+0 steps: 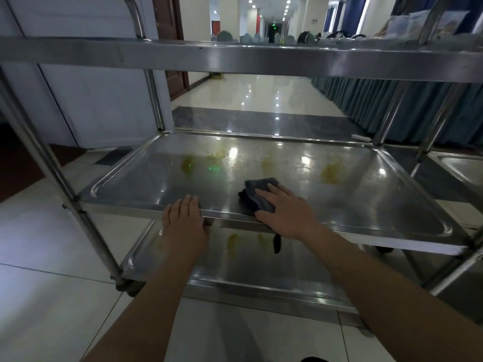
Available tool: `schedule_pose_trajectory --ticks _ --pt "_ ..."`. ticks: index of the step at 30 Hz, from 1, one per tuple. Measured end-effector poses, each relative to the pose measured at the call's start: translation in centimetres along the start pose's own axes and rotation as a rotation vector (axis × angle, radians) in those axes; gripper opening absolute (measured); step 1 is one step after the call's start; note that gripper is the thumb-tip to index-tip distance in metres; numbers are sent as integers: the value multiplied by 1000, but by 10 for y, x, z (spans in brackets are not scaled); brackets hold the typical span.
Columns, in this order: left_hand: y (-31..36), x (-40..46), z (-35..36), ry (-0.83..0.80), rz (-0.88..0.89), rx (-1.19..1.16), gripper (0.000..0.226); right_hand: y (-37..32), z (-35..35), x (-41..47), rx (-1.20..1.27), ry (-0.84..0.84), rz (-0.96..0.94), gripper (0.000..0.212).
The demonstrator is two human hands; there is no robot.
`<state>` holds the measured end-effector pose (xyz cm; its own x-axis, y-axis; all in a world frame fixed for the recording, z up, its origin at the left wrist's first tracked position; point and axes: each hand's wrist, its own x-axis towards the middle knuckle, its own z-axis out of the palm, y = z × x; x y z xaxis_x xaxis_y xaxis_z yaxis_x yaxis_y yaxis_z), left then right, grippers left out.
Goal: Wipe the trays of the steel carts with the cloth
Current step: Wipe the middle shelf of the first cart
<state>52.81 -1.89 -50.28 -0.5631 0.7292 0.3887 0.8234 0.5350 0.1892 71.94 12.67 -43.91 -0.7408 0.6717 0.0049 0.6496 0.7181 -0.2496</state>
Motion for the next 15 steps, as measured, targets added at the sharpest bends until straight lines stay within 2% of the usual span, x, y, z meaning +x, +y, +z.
schedule_pose_trajectory --ticks 3,8,13,15 --pt "6 -2 -5 -66 -13 26 65 37 -4 -17 -20 52 88 66" --pt "20 -8 3 -1 32 49 57 94 -14 -39 -17 117 276 67" --pt "44 -15 -10 -143 28 141 77 108 -20 -52 -59 142 366 67" --pt "46 -17 -16 -187 88 123 83 113 -23 -52 -38 148 401 68"
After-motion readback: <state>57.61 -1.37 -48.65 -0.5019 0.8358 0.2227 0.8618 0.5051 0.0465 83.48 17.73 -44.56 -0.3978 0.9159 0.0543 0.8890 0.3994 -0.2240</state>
